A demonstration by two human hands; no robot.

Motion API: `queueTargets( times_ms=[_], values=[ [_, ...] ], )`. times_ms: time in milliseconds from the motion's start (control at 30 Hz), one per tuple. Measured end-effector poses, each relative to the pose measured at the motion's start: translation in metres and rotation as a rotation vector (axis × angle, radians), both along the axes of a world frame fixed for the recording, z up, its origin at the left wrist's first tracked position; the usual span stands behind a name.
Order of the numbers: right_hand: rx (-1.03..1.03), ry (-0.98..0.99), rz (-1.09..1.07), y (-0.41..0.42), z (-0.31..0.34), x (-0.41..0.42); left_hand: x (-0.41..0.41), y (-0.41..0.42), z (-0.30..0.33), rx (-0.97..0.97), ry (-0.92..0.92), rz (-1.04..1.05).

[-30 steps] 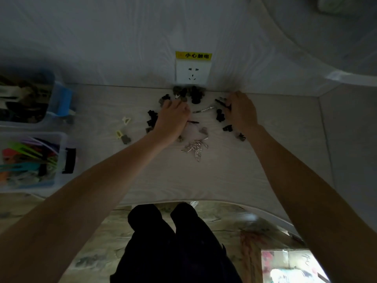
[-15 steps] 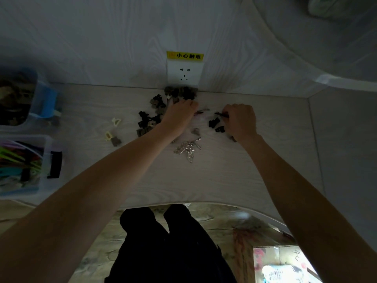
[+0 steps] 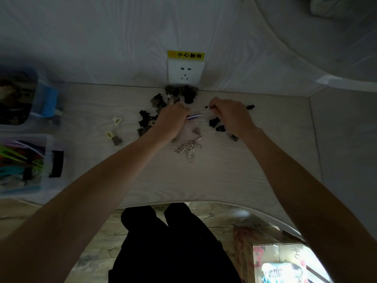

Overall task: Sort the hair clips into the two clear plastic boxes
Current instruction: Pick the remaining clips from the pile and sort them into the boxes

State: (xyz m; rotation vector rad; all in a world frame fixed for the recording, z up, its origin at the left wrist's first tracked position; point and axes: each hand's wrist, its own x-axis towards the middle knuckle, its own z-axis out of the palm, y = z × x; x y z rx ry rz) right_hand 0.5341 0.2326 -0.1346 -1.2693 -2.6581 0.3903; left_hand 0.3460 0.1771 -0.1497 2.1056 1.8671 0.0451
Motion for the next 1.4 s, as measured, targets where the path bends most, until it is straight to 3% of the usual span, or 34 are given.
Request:
queueTargets(
  times_ms=[500,700,900,1100,1200,1400],
  values=[
    [0.056,-0.067,0.113,-0.009,-0.012,0.001,0.003,-0.006,0.006,0.040,-0.016,0.060],
    [0.084,-0.053,-0.310,0.021,0.011,0.058,0.004,-0.016,0.015,0.120,-0.182,0.095],
    [-0.071,-0.032,-0.431,0.024,-0.006,0.057,0.005,-0.033,0.019,0.205,-0.349,0.174],
    [-0.197,0.034,-0.352,-0.010,-0.007,0.028,-0.003,-0.054,0.014,0.204,-0.379,0.244],
    [-0.198,-0.035,-0.240,-0.028,-0.009,0.008,-0.011,-0.065,0.012,0.180,-0.378,0.266],
    [-0.180,-0.109,-0.142,-0.050,-0.012,-0.016,-0.029,-0.090,0.007,0.139,-0.215,0.218]
  ],
)
